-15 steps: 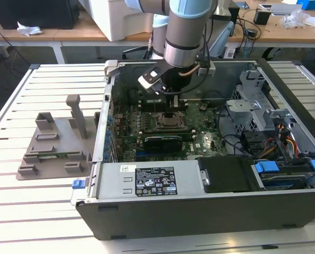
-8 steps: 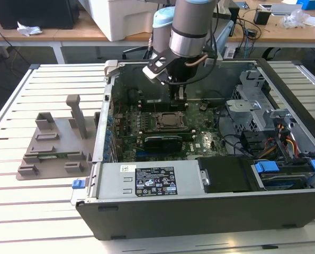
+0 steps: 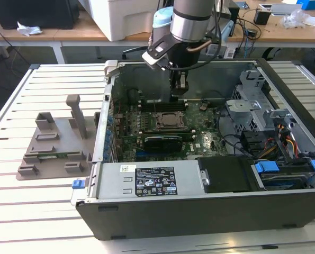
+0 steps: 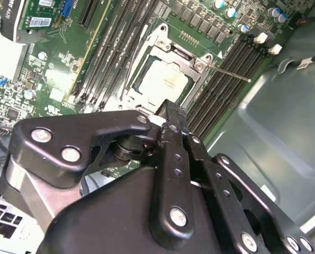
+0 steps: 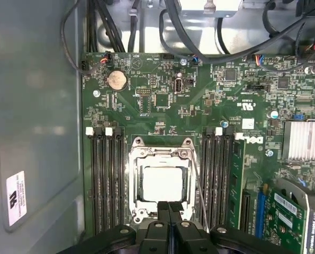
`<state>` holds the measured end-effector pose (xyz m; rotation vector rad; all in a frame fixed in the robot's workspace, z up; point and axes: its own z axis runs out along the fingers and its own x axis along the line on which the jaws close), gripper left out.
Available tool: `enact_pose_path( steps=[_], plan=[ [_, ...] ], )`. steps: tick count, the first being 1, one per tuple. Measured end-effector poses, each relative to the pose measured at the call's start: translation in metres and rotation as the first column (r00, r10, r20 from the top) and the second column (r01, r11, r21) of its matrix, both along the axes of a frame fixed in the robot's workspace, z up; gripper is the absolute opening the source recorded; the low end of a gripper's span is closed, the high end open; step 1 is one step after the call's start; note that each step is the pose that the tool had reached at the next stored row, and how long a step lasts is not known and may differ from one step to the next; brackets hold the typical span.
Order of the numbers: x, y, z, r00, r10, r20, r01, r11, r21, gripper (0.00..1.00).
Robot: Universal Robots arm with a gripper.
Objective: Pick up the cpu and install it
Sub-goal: 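Close the cpu cover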
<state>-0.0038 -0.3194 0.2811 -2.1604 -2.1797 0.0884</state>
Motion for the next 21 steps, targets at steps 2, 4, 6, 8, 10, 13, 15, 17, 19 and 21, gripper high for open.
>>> enact_pose_path(
  steps=[2, 4, 6, 8, 10, 13, 15, 17, 19, 21],
  plan=[
    [0.0, 0.0, 0.003, 1.0, 0.0, 0.0, 0.0, 1.0, 0.0, 0.11],
    [0.0, 0.0, 0.0053, 1.0, 0.0, 0.0, 0.0, 1.0, 0.0, 0.11],
    [0.0, 0.0, 0.0096, 1.0, 0.0, 0.0, 0.0, 1.0, 0.0, 0.11],
    [0.0, 0.0, 0.0146, 1.0, 0.0, 0.0001, 0.0, 1.0, 0.0001, 0.11],
    [0.0, 0.0, 0.0208, 1.0, 0.0, 0.0, 0.0, 1.0, 0.0, 0.11],
    [0.0, 0.0, 0.028, 1.0, 0.0, 0.0, 0.0, 1.0, 0.0, 0.11],
    [0.0, 0.0, 0.0304, 1.0, 0.0, 0.0, 0.0, 1.0, 0.0001, 0.11],
    [0.0, 0.0, 0.0312, 1.0, 0.0, 0.0001, 0.0, 1.0, 0.0002, 0.11],
    [0.0, 0.0, 0.0313, 1.0, 0.0, 0.0001, 0.0, 1.0, 0.0001, 0.11],
    [0.0, 0.0, 0.0313, 1.0, 0.0, 0.0, 0.0, 1.0, 0.0001, 0.11]
  ],
)
